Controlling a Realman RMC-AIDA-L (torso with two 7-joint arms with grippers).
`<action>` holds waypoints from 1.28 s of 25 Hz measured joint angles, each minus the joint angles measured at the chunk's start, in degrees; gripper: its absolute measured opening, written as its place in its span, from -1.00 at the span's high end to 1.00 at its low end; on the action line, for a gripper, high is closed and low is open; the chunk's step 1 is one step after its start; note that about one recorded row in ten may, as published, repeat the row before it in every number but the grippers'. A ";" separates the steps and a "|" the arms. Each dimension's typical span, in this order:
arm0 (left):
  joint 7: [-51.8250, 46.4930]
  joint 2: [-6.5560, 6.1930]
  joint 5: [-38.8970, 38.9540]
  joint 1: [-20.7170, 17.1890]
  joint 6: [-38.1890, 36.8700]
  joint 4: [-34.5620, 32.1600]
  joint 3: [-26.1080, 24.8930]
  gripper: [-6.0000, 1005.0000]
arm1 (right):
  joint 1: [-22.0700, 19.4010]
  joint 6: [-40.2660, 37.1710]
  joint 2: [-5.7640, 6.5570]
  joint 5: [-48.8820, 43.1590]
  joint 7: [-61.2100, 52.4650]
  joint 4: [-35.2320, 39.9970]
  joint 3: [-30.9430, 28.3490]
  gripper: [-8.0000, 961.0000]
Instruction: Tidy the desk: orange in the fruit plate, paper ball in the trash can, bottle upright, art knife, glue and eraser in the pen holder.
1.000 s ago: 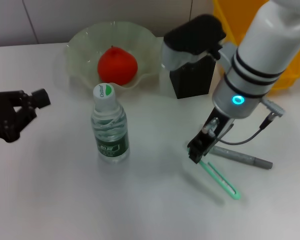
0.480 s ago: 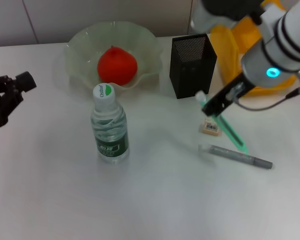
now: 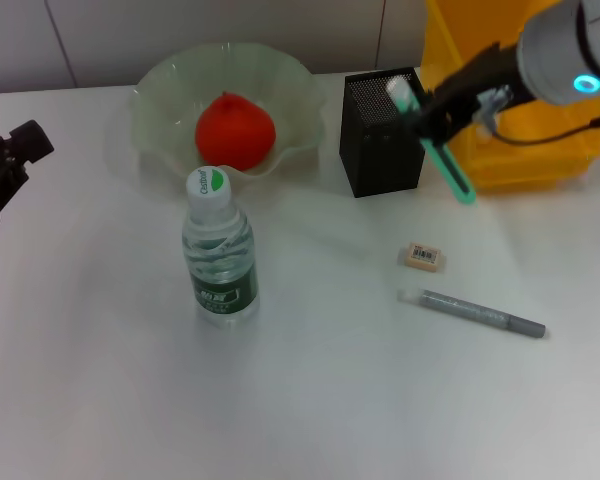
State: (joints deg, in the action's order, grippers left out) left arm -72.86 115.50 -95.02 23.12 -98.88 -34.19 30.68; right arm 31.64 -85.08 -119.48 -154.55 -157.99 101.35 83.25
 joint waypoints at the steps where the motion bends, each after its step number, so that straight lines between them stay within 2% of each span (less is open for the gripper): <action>1: -0.01 0.05 0.17 -0.12 0.00 0.00 -0.04 0.92 | -1.26 1.45 -0.06 0.18 0.74 2.54 0.02 0.59; 6: -0.18 0.16 1.16 -0.67 0.01 0.00 -0.48 0.92 | -3.90 6.10 -0.09 0.37 3.22 5.73 0.35 0.59; 12: -0.79 0.33 1.30 -0.90 0.09 0.00 -0.52 0.92 | -6.62 13.22 -0.17 2.36 7.96 4.97 0.65 0.59; 18: -0.80 0.84 2.01 -1.05 0.19 0.00 -0.54 0.92 | -10.88 25.28 0.00 12.96 20.08 0.06 -0.28 0.58; 25: -0.80 0.99 3.34 -1.25 0.62 1.37 -0.63 0.92 | -12.50 33.93 0.04 15.75 25.72 -4.89 0.22 0.58; 26: -0.80 0.96 3.86 -1.56 0.65 1.51 -0.67 0.92 | -12.99 37.14 0.13 19.30 29.39 -7.22 0.22 0.58; 28: -0.80 0.96 4.06 -1.69 0.65 1.53 -0.69 0.92 | -13.21 38.31 0.15 21.55 31.58 -8.23 0.12 0.58; 32: -0.80 1.01 4.83 -2.09 0.65 1.96 -0.79 0.92 | -14.09 42.01 0.26 33.27 42.81 -12.21 -1.09 0.58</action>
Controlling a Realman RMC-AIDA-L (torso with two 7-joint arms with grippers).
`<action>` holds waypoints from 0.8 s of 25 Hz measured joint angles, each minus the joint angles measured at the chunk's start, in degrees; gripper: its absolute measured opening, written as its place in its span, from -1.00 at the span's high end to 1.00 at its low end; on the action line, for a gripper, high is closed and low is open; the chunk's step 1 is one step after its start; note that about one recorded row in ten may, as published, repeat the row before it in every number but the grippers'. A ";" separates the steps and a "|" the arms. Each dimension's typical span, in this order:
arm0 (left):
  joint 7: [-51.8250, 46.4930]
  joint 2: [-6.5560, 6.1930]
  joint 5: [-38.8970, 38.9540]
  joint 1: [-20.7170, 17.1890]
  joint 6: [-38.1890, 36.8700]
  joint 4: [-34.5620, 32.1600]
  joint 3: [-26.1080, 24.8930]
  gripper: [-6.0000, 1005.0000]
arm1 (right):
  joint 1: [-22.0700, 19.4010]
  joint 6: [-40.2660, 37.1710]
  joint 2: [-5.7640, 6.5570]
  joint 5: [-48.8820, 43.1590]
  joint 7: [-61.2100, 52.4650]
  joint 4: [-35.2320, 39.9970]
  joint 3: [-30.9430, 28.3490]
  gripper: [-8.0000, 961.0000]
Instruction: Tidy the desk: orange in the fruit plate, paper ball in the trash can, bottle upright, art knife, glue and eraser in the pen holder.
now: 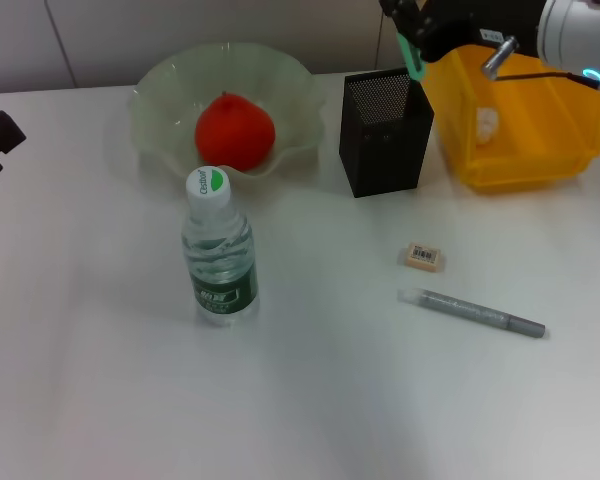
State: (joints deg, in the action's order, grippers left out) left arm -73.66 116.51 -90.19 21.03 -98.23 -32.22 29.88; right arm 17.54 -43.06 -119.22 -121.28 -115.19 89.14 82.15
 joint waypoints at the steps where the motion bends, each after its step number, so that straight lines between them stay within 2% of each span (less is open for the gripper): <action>1: -0.01 0.00 0.07 -0.03 -0.01 0.15 -0.09 0.92 | -0.07 0.20 0.00 3.18 3.02 -0.96 -0.52 0.58; 4: -0.44 0.00 0.14 -0.19 -0.04 0.27 -0.56 0.92 | 0.06 0.32 0.00 13.48 12.72 -4.96 -2.34 0.58; 5: -0.44 0.00 0.14 -0.19 -0.04 0.27 -0.56 0.92 | 0.06 0.32 0.00 13.48 12.72 -4.96 -2.34 0.57; 9: -0.55 0.01 0.16 -0.35 -0.23 0.27 -0.71 0.92 | 0.21 0.07 -0.03 23.50 22.71 -10.42 -4.08 0.57; 20: -1.44 0.09 0.19 -0.20 -0.23 0.23 -1.24 0.92 | 1.73 -0.12 0.03 27.57 27.64 -18.15 -6.12 0.57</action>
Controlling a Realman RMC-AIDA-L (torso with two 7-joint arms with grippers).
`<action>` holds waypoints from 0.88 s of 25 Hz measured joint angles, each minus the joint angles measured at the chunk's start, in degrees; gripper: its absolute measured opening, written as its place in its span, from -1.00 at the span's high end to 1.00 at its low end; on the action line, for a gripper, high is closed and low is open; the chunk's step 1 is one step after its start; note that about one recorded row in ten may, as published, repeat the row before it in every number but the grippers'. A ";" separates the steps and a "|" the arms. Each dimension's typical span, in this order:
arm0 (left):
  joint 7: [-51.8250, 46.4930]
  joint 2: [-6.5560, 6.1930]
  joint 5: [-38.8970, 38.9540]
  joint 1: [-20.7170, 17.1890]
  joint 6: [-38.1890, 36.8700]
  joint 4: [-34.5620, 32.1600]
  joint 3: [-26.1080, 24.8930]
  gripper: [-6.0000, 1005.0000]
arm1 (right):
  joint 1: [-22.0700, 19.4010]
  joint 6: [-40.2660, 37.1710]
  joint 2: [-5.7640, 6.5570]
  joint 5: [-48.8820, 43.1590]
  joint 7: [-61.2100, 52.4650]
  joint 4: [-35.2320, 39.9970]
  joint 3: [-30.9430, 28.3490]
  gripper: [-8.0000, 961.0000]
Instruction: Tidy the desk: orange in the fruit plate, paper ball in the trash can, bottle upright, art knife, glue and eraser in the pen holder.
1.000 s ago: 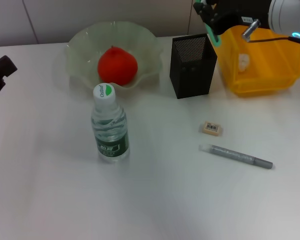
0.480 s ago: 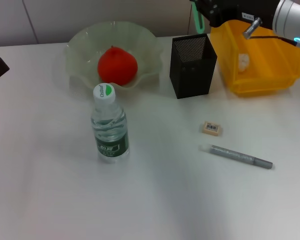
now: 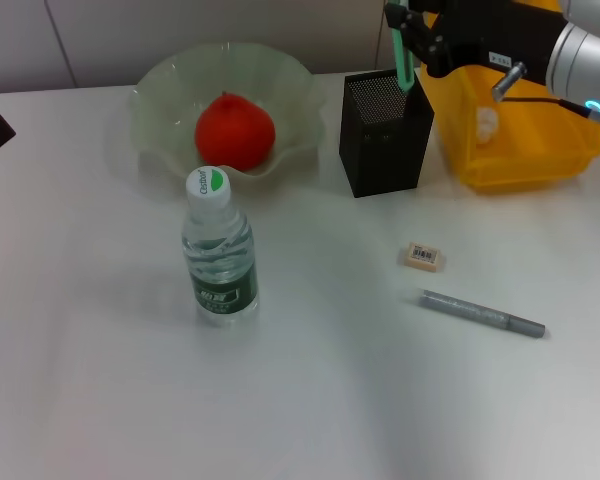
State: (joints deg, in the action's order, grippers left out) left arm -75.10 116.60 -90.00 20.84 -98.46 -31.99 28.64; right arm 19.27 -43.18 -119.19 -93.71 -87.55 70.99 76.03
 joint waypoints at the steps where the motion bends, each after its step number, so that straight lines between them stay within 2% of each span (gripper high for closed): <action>1: -0.05 0.00 0.00 0.10 0.02 0.00 -0.02 0.92 | 0.37 -0.02 0.01 0.39 0.65 -0.99 -0.36 0.57; 7: -0.98 -0.08 0.00 0.32 0.08 0.00 -0.02 0.92 | 2.11 -1.61 0.01 8.54 10.14 -7.69 -2.61 0.57; 9: -1.37 -0.13 0.17 0.31 -0.08 0.00 -0.01 0.92 | 4.62 -6.30 0.06 10.96 13.82 -12.25 -7.44 0.56; 13: -1.49 -0.15 1.41 -0.11 -0.30 0.00 0.01 0.92 | 7.04 -9.30 0.09 11.14 14.86 -16.19 -11.65 0.56; 22: -1.52 0.17 1.56 -0.36 -0.20 0.00 0.01 0.92 | 9.28 -9.91 0.19 11.07 16.46 -21.22 -12.56 0.56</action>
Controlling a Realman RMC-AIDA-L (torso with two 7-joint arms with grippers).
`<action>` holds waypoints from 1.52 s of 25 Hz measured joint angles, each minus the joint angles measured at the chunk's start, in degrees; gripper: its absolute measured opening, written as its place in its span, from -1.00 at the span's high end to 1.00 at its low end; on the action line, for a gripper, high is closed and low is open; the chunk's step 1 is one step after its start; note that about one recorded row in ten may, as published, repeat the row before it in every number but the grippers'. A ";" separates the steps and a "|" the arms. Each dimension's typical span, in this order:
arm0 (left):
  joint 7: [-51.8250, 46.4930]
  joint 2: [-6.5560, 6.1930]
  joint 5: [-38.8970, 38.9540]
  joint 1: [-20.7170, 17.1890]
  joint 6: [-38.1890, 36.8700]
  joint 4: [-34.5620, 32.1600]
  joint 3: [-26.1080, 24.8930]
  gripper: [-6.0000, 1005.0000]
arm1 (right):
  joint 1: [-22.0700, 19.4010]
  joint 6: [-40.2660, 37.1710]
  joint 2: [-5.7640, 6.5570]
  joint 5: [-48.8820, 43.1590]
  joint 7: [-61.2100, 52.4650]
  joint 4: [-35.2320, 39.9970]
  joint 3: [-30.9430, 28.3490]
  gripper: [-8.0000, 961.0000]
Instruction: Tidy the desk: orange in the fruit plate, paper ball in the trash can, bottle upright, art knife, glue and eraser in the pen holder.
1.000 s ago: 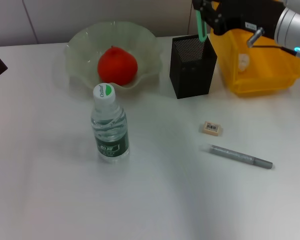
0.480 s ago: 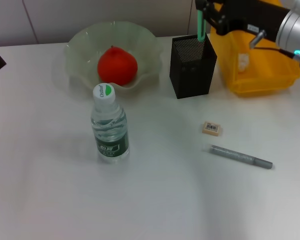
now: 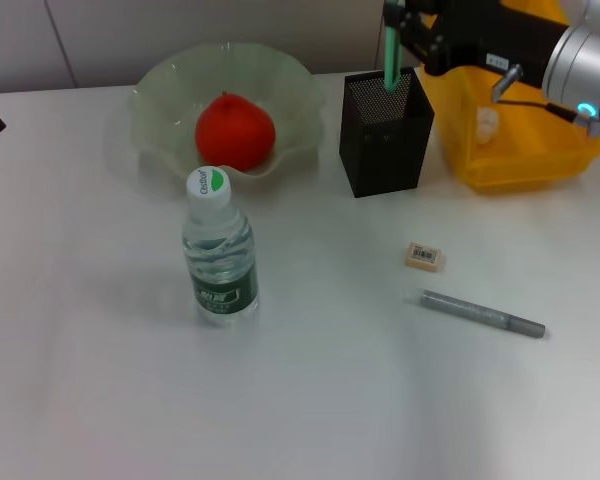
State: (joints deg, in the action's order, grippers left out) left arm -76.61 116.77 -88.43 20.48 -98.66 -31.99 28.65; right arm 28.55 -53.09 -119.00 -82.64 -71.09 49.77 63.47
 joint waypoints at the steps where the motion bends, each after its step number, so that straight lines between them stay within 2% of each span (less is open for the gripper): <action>1: 0.07 0.01 0.01 0.00 0.06 0.00 0.00 0.92 | 0.05 -0.09 0.00 0.00 0.03 -0.60 0.00 0.56; 16: 0.61 -0.24 0.03 0.44 -0.07 0.00 0.00 0.92 | 0.66 0.25 0.00 0.31 0.62 -6.24 -0.14 0.55; 38: 0.68 -0.32 0.01 -0.36 -0.48 0.00 0.00 0.92 | 0.45 0.27 0.16 1.81 -4.00 -9.00 -1.50 0.54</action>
State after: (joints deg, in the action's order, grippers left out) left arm -75.93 116.45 -88.42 20.12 -99.14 -31.99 28.65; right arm 29.00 -52.83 -118.84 -80.83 -75.09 40.77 61.97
